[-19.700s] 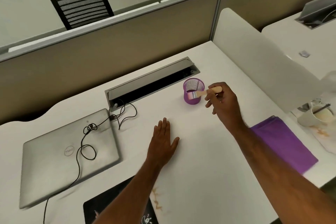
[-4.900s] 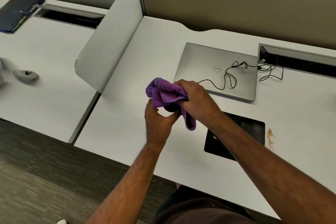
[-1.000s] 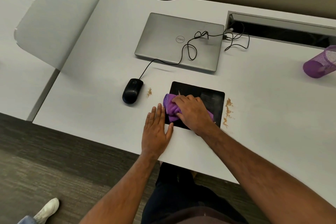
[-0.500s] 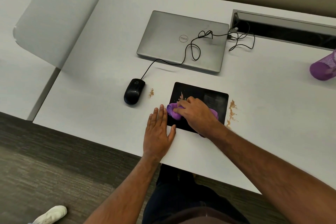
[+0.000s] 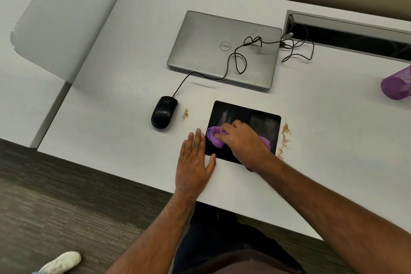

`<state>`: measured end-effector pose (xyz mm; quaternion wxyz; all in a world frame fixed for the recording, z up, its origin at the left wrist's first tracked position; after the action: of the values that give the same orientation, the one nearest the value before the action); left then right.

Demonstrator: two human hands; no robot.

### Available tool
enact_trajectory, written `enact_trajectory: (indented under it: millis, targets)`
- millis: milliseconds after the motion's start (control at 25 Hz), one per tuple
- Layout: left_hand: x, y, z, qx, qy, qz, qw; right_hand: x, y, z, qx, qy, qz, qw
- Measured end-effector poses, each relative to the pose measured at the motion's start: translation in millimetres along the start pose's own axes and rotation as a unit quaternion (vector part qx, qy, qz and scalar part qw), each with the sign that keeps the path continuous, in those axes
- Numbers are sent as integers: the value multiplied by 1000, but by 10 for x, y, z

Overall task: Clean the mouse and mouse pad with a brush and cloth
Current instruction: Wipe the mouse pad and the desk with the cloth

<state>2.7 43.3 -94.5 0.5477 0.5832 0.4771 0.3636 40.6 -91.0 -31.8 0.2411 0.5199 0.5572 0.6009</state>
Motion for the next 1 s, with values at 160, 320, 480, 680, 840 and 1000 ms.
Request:
enact_trajectory:
  millis: [160, 320, 480, 680, 840, 1000]
  targets:
    - [4, 5, -8, 4, 4, 3, 1000, -135, 153, 185, 0, -6, -12, 1000]
    - [2, 23, -7, 1, 7, 1, 1000, -386, 360, 460, -28, -65, 3, 998]
    - [-2, 11, -4, 5, 5, -1, 1000, 5, 75, 120, -17, -11, 12, 1000]
    - [-4, 27, -3, 6, 7, -2, 1000, -48, 80, 118, -5, 4, 10, 1000]
    - [2, 19, 0, 8, 10, 5, 1000, -461, 307, 464, -47, -67, 37, 996]
    - [0, 21, -1, -4, 6, 4, 1000, -194, 129, 245, -56, -36, 57, 996]
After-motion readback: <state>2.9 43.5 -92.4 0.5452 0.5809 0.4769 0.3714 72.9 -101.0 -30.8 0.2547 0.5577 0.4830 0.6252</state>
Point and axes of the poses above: each hand's wrist, its own z-axis towards the middle knuckle, its own y-axis out of the back of the hand, x = y × z, the point moved 9 cm from there along z, towards the middle knuckle, and after that the axes turned 12 degrees about z, right-handed, at the moved point
